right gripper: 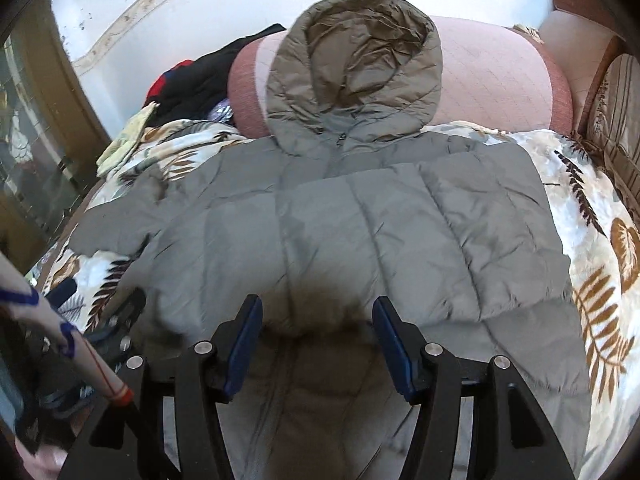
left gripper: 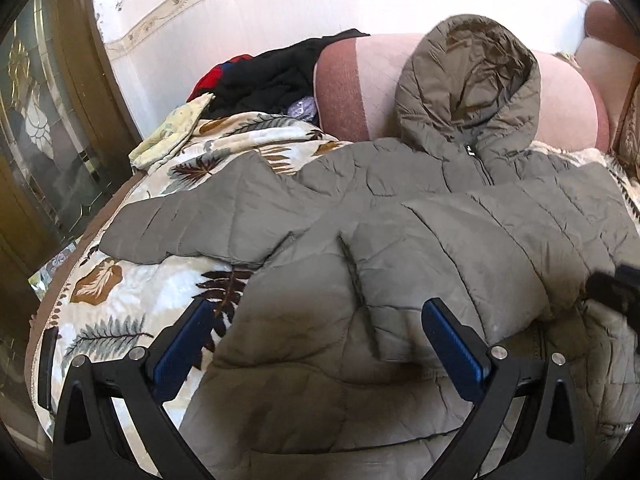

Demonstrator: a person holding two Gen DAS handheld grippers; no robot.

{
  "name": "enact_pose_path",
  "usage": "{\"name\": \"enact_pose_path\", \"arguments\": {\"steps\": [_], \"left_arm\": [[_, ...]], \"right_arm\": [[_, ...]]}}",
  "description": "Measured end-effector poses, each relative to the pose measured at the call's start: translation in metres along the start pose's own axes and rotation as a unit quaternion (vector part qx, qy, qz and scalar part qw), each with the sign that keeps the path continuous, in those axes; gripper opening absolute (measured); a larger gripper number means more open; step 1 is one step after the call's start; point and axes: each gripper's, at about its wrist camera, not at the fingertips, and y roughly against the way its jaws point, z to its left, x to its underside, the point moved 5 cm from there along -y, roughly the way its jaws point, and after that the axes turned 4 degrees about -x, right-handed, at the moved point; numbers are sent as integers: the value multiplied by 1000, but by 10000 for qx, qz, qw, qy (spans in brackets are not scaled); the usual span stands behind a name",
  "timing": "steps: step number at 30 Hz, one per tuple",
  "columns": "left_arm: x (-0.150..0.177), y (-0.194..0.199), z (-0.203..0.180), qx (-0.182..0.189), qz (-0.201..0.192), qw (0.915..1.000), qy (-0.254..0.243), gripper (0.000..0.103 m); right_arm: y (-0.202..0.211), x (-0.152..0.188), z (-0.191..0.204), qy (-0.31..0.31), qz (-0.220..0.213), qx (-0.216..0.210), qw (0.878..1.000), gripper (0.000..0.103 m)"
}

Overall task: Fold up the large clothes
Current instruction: 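Lift the held sleeve and fold it across the jacket body with the right gripper, then release the sleeve and withdraw the right gripper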

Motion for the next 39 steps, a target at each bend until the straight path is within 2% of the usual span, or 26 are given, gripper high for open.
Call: {"name": "enact_pose_path", "arguments": {"steps": [6, 11, 16, 28, 31, 34, 39], "left_arm": [[-7, 6, 22, -193, -165, 9994, 237, 103], [-9, 6, 40, -294, -162, 9984, 453, 103], [-9, 5, 47, -357, -153, 9981, 485, 103], [-10, 1, 50, -328, -96, 9979, 553, 103], [-9, 1, 53, -342, -93, 9976, 586, 103], [-5, 1, 61, -388, -87, 9972, 626, 103], [11, 3, 79, -463, 123, 9961, 736, 103]], "right_arm": [[16, 17, 19, 39, -39, -72, 10000, 63], [6, 24, 39, 502, 45, -36, 9987, 63], [2, 25, 47, 554, 68, -119, 9984, 63], [-4, 22, 48, 688, 14, -77, 9976, 63], [-13, 24, 46, 673, 120, 16, 9977, 63], [-19, 25, 41, 583, 227, 19, 9980, 63], [-14, 20, 41, 535, 129, -66, 9985, 63]]}}
